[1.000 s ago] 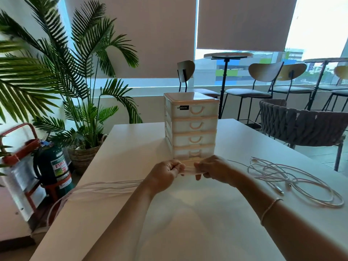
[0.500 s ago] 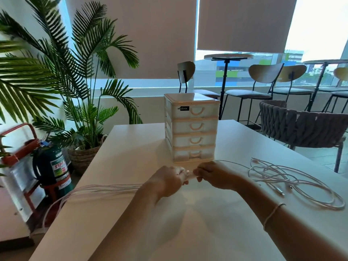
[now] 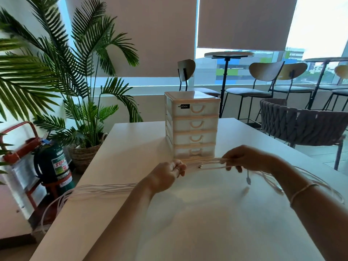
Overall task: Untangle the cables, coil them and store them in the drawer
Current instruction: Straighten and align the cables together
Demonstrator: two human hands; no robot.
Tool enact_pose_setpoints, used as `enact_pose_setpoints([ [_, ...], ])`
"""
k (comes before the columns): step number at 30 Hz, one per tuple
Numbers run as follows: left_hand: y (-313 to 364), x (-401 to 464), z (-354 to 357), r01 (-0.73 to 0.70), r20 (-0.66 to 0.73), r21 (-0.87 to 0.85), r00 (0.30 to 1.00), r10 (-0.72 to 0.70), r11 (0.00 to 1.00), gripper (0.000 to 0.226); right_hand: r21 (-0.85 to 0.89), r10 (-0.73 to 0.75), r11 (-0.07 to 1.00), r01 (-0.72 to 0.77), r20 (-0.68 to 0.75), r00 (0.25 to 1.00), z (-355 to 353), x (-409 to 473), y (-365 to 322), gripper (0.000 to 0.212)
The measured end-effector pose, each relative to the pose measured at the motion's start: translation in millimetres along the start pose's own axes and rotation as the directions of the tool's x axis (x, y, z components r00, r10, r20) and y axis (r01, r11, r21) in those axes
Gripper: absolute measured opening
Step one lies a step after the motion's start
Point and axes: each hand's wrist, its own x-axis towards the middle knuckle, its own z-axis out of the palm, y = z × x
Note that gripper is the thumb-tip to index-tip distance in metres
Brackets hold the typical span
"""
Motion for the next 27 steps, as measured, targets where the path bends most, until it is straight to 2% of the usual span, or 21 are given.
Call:
enact_pose_setpoints([
  [3,-1.8,0.6,2.3,0.001,-0.003,0.004,1.0,-0.001,1.0,0.03,-0.055,0.04,0.997,-0.046,-0.113,0.993,-0.1,-0.8,-0.9,0.038],
  [5,-0.6,0.5,4.7,-0.005,-0.008,0.015,1.0,0.006,1.0,0.03,-0.109,-0.055,0.993,0.042,-0.122,0.991,14.1,-1.1,-23.1,0.041],
  [7,0.6,-0.5,5.7,-0.014,-0.015,0.023,1.0,0.014,1.0,0.031,-0.145,-0.124,0.982,0.117,-0.04,0.991,32.1,1.9,-44.5,0.033],
  [9,0.3,-1.1,5.0,-0.014,-0.037,0.022,0.999,0.014,1.0,0.029,-0.107,-0.143,0.984,0.145,0.029,0.989,49.5,4.4,-53.9,0.029],
  [12,-1.0,1.8,6.1,0.004,-0.112,0.019,0.994,-0.002,1.0,0.022,0.026,-0.101,0.995,0.099,0.076,0.992,60.7,4.7,-50.7,0.027],
  [16,0.0,5.2,8.3,-0.002,-0.152,-0.007,0.988,0.001,1.0,0.017,0.032,-0.058,0.998,0.054,0.129,0.99,58.4,3.7,-50.0,0.032],
  [22,7.5,-3.2,5.4,-0.024,0.05,-0.231,0.998,0.037,0.973,0.027,0.097,-0.078,0.991,0.092,-0.139,0.987,58.9,17.5,-51.4,0.025],
  [24,6.1,-3.0,5.8,-0.038,0.034,-0.179,0.998,0.044,0.983,0.027,0.111,-0.078,0.989,0.097,-0.168,0.983,64.4,14.3,-48.9,0.025],
  [27,-0.3,0.2,7.0,-0.042,-0.058,-0.021,0.997,0.041,0.999,0.02,0.093,-0.077,0.993,0.076,0.005,0.997,66.4,4.6,-42.6,0.032],
])
